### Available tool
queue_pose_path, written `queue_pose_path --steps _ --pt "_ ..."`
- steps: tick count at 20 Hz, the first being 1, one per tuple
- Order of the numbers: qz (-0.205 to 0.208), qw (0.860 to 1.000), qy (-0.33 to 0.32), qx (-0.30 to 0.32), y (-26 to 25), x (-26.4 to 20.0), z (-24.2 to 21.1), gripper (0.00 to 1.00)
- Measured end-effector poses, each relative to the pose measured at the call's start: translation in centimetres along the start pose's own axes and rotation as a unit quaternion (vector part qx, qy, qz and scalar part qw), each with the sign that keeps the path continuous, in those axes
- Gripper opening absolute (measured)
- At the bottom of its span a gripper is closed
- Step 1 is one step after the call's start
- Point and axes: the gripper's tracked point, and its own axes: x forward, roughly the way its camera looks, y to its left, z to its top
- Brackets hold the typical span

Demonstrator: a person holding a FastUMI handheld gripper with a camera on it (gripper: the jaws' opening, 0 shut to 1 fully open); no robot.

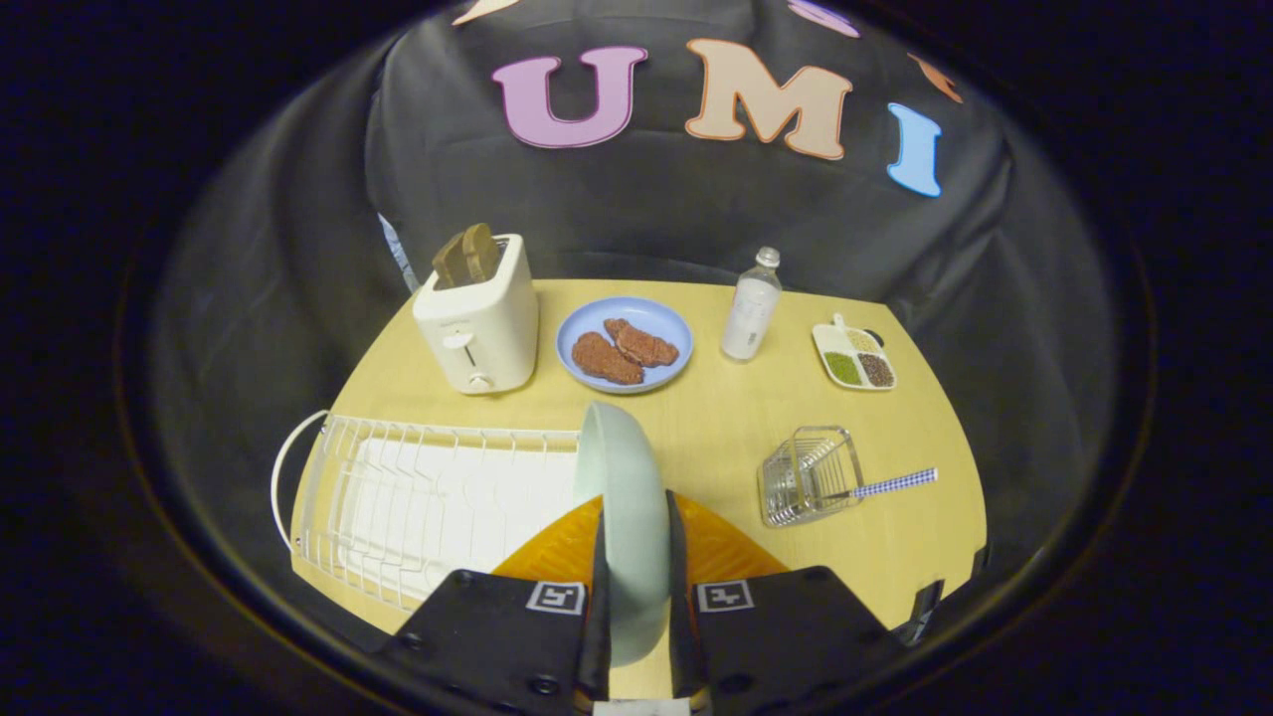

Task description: Take the plate from the dish rack, then take the spoon from the basket and place it into the plate.

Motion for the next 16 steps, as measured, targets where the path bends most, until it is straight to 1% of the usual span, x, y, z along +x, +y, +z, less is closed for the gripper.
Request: queue_pose_path --steps 2,5,7,9,10,11,12,13,16 --pt "0.004 1.000 0.005 0.008 0.2 0.0 0.1 0.27" --pt "-0.001 1.000 0.008 0.011 0.2 -0.6 0.5 0.27" --pt "-0.009 1.000 -0.004 -0.001 0.2 -1.5 1.4 0.27" --pt "0.022 0.999 -0.018 0.022 1.5 -3.4 2.8 0.27" --pt "0.029 0.999 -0.025 0.032 1.5 -4.2 3.6 0.24" --pt "0.051 0.997 -0.024 0.045 2.3 -5.0 4.0 0.21" --pt "0.061 0.996 -0.025 0.056 2.3 -5.9 4.2 0.19" --pt "0.063 0.996 -0.027 0.054 1.9 -6.4 4.4 0.16" --pt "0.061 0.996 -0.041 0.046 -0.2 -7.5 4.8 0.16"
